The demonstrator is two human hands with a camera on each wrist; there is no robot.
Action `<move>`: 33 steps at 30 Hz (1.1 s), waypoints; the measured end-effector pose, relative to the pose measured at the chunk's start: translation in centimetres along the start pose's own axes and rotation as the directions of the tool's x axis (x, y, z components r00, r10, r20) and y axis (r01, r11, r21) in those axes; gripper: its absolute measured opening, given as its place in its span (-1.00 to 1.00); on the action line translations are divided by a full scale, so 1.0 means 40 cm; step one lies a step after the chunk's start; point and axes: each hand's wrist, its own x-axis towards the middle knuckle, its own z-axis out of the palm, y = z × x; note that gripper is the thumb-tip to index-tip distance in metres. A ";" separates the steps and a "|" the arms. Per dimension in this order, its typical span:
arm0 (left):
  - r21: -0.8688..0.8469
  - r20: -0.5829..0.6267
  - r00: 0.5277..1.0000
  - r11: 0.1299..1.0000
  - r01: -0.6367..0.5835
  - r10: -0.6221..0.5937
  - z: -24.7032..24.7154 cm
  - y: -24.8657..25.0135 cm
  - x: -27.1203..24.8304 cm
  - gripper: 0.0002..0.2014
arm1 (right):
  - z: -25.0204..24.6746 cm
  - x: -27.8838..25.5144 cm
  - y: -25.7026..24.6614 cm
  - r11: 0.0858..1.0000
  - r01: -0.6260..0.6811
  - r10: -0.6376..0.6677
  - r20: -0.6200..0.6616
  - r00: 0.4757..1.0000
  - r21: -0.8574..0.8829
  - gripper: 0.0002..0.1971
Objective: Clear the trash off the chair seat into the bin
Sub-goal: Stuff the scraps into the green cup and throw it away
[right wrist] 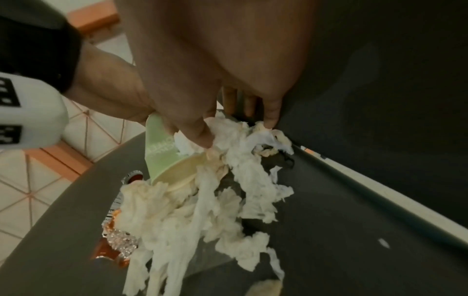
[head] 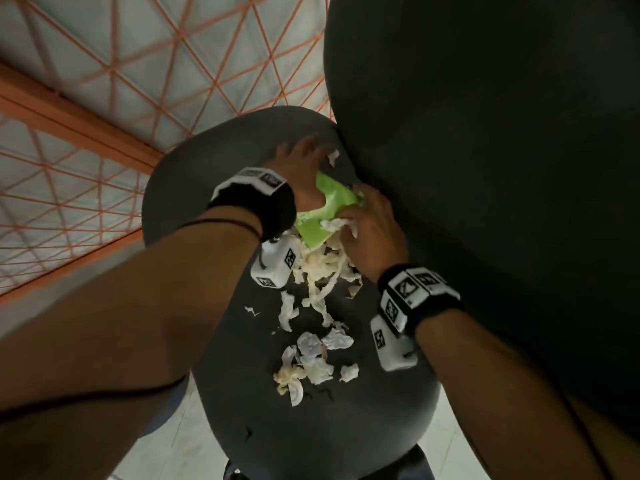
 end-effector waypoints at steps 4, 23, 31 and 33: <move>0.153 0.010 1.000 0.988 -0.001 -0.001 0.074 0.011 0.008 -0.13 | 0.037 0.029 0.007 0.997 -0.030 0.039 0.137 0.990 -0.065 -0.75; -0.030 -0.221 0.975 0.999 -0.024 0.017 0.065 0.069 -0.014 -0.51 | 0.064 -0.066 0.004 0.985 -0.171 0.174 0.151 0.973 -0.034 -0.38; -0.176 -0.247 0.959 0.980 0.097 -0.140 0.096 0.138 0.079 -0.55 | 0.081 -0.066 0.037 0.983 -0.178 0.183 0.179 0.967 -0.044 -0.28; -0.165 -0.278 0.949 0.980 0.107 -0.151 0.100 0.134 0.081 -0.58 | 0.086 -0.067 0.035 0.985 -0.170 0.173 0.175 0.969 -0.029 -0.28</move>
